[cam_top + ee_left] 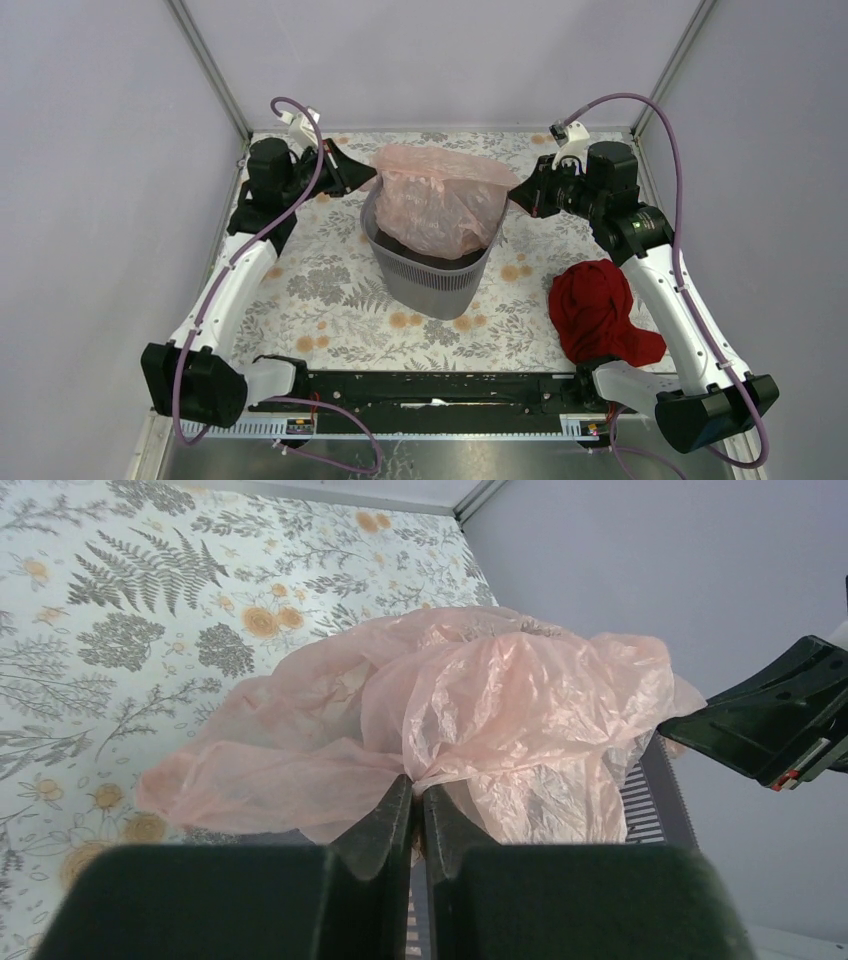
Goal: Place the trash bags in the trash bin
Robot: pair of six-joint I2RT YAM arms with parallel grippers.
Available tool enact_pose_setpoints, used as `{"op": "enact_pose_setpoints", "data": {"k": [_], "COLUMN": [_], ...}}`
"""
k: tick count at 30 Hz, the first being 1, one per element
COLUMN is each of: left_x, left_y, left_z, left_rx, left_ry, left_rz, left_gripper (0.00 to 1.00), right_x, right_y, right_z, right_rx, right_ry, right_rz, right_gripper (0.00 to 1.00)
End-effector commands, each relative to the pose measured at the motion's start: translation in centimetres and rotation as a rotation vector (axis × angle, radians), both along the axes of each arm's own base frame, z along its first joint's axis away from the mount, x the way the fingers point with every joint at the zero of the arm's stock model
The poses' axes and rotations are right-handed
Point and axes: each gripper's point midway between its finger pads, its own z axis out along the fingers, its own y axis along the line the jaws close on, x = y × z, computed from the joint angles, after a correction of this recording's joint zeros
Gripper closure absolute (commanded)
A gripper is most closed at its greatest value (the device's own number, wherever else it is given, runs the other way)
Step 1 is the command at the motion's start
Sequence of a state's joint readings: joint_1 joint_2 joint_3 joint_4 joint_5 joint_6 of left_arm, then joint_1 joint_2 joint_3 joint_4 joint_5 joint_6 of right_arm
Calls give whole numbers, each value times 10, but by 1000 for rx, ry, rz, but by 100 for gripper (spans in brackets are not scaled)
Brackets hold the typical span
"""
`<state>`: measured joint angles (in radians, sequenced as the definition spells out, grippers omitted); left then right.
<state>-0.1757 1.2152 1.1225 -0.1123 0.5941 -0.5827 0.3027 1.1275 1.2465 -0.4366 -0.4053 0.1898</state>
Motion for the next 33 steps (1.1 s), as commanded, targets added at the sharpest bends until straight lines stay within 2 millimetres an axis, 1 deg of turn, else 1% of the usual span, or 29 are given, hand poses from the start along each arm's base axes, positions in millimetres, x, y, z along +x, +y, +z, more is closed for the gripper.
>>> {"op": "enact_pose_setpoints", "data": {"k": [1,4,7,11,13,15,18,22,24,28,33], "left_x": [-10,-20,-31,-49,-61,-72,-90,-109,-116,-126,-139], "left_y": [10,12,11,13,14,14,14,17,17,14,11], "left_z": [39,41,37,31,28,20,6,-10,-15,-23,-40], "left_rx": [12,10,13,30,34,32,28,40,37,15,-6], "left_ry": [-119,-120,-98,-69,-56,-29,15,49,63,95,151], "left_rz": [42,39,23,7,-5,-13,-30,-37,-44,-67,-94], "left_gripper": [91,91,91,92,92,92,92,93,95,98,100], "right_x": [-5,-10,-15,-27,-35,-45,-63,-82,-92,-108,-116], "right_y": [3,3,4,4,5,9,13,14,17,24,25], "right_z": [20,18,16,15,13,9,-3,-14,-17,-21,-30], "right_rx": [35,38,44,52,61,74,89,86,99,141,158], "right_ry": [-42,-31,-18,-3,11,37,81,96,105,116,125], "right_rz": [22,27,36,57,77,117,178,235,284,367,385], "right_gripper": [100,100,100,100,100,100,100,100,100,95,92]}}
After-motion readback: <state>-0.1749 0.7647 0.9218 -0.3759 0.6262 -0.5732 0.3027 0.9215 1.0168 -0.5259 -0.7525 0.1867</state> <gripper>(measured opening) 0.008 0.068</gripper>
